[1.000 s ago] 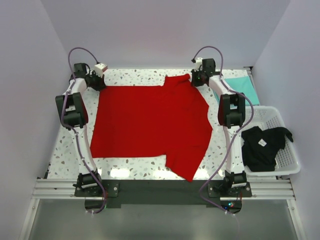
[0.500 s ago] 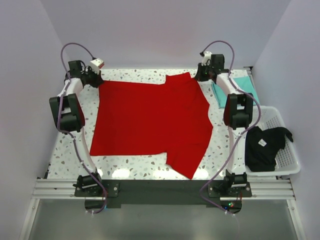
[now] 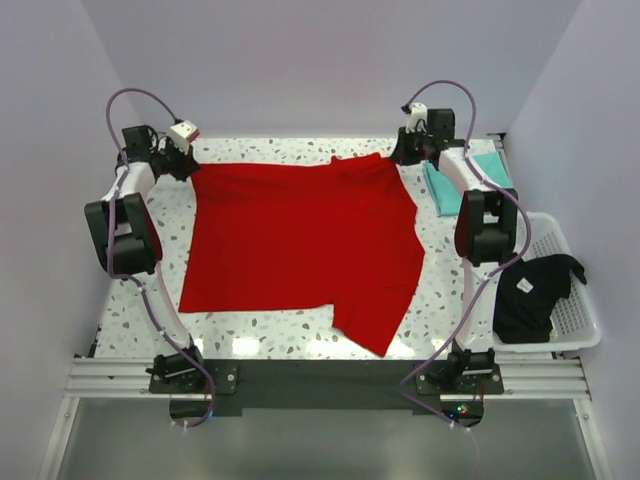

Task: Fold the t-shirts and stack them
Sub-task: Fold the tshirt

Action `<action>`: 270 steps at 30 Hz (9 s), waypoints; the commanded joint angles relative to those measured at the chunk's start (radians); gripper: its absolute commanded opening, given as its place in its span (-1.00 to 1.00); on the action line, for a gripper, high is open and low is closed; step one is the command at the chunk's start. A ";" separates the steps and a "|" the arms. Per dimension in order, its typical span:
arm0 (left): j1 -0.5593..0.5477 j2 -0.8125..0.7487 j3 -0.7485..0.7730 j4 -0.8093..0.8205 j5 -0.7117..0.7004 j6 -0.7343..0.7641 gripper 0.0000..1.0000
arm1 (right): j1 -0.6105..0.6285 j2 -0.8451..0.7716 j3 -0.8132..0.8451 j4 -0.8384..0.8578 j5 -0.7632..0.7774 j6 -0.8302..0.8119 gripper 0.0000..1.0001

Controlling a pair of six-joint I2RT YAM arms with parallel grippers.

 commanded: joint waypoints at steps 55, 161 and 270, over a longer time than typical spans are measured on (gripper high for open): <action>0.047 -0.301 -0.509 -0.069 -0.032 0.506 -1.00 | -0.024 -0.388 -0.627 -0.072 -0.014 -0.243 -1.00; -0.722 0.245 0.113 0.353 -0.123 -0.731 0.15 | -0.011 0.054 -0.012 -0.273 -0.094 0.059 -0.15; -0.909 -0.126 -0.315 0.155 -0.062 -0.155 -0.21 | 0.128 -0.323 -0.465 -0.645 0.054 -0.443 -0.44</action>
